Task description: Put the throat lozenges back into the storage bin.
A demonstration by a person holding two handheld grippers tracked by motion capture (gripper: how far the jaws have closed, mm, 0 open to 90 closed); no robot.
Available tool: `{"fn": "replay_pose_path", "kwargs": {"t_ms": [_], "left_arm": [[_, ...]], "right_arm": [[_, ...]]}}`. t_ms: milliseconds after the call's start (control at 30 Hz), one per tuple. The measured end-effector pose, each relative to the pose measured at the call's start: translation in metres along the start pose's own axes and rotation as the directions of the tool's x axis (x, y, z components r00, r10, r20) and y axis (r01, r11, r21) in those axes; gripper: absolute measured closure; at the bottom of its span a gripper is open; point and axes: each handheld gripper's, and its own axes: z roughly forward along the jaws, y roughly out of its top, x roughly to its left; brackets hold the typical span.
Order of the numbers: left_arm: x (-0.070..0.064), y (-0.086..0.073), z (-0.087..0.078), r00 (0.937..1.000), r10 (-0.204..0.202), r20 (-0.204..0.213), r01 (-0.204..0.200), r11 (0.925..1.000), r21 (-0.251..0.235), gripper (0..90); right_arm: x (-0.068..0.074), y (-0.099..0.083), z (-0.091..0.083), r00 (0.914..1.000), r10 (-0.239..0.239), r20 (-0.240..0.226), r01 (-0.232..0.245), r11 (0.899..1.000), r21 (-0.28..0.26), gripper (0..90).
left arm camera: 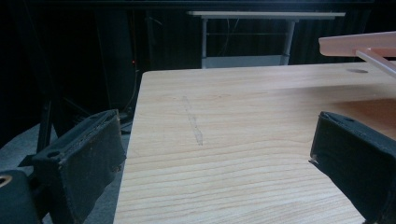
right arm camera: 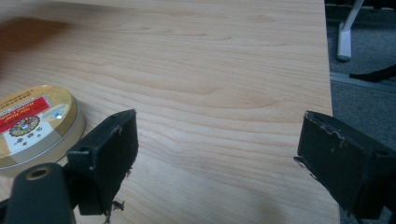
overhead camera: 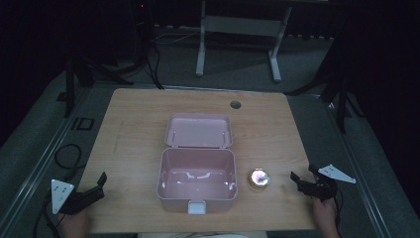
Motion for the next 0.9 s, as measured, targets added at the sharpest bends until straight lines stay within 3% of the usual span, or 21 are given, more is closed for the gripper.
{"fn": "replay_pose_path", "kwargs": {"t_ms": [167, 333, 433, 500, 533, 567, 600, 633, 667, 700, 733, 800, 867, 900], "left_arm": [[0.001, 0.000, 0.000, 1.0000, -0.008, 0.003, 0.008, 0.9999, -0.006, 3.0], [0.002, 0.000, 0.000, 0.9998, -0.016, 0.009, 0.016, 0.9998, -0.008, 3.0], [0.001, 0.000, 0.000, 0.9998, -0.014, 0.011, 0.014, 0.9999, -0.004, 3.0], [0.001, 0.000, 0.000, 0.9999, -0.012, 0.011, 0.012, 0.9999, -0.004, 3.0], [0.001, 0.000, 0.000, 0.9998, -0.012, 0.013, 0.012, 0.9999, -0.003, 3.0], [0.001, 0.000, 0.000, 0.9998, -0.012, 0.015, 0.012, 0.9999, -0.003, 3.0], [0.002, 0.000, 0.000, 0.9997, -0.016, 0.016, 0.016, 0.9999, -0.005, 3.0], [0.002, 0.000, 0.000, 0.9997, -0.016, 0.016, 0.016, 0.9999, -0.005, 3.0], [0.002, 0.000, 0.000, 0.9997, -0.019, 0.017, 0.019, 0.9998, -0.005, 3.0], [0.002, 0.000, 0.000, 0.9997, -0.019, 0.017, 0.019, 0.9998, -0.005, 3.0], [0.002, 0.000, 0.000, 0.9996, -0.021, 0.019, 0.021, 0.9998, -0.004, 3.0], [0.002, 0.000, 0.000, 0.9996, -0.021, 0.019, 0.021, 0.9998, -0.004, 3.0], [0.002, 0.000, 0.000, 0.9996, -0.021, 0.020, 0.022, 0.9998, -0.005, 3.0], [0.002, 0.000, 0.000, 0.9996, -0.021, 0.020, 0.022, 0.9998, -0.005, 3.0]], "right_arm": [[0.000, 0.000, 0.001, 1.0000, -0.003, -0.001, 0.003, 1.000, 0.021, 13.1], [-0.002, 0.001, 0.003, 0.9977, -0.009, -0.067, 0.012, 0.999, 0.043, 12.8], [-0.001, 0.002, 0.005, 0.9919, -0.042, -0.120, 0.053, 0.995, 0.084, 12.7], [0.001, 0.003, 0.006, 0.9832, -0.095, -0.156, 0.116, 0.984, 0.135, 12.7], [0.001, 0.003, 0.006, 0.9832, -0.095, -0.156, 0.116, 0.984, 0.135, 12.7], [0.002, 0.003, 0.007, 0.9771, -0.104, -0.186, 0.134, 0.978, 0.158, 12.7], [0.003, 0.006, 0.007, 0.9623, -0.135, -0.236, 0.186, 0.960, 0.209, 12.8], [0.004, 0.008, 0.007, 0.9537, -0.152, -0.260, 0.215, 0.948, 0.234, 12.8], [0.004, 0.010, 0.007, 0.9481, -0.165, -0.272, 0.236, 0.939, 0.252, 12.8], [0.004, 0.010, 0.007, 0.9481, -0.165, -0.272, 0.236, 0.939, 0.252, 12.8], [0.004, 0.014, 0.007, 0.9359, -0.185, -0.300, 0.275, 0.916, 0.293, 13.0], [0.004, 0.018, 0.007, 0.9235, -0.204, -0.324, 0.314, 0.889, 0.333, 13.0], [0.005, 0.022, 0.007, 0.9155, -0.217, -0.339, 0.340, 0.869, 0.361, 13.0], [0.005, 0.022, 0.007, 0.9155, -0.217, -0.339, 0.340, 0.869, 0.361, 13.0]]}}
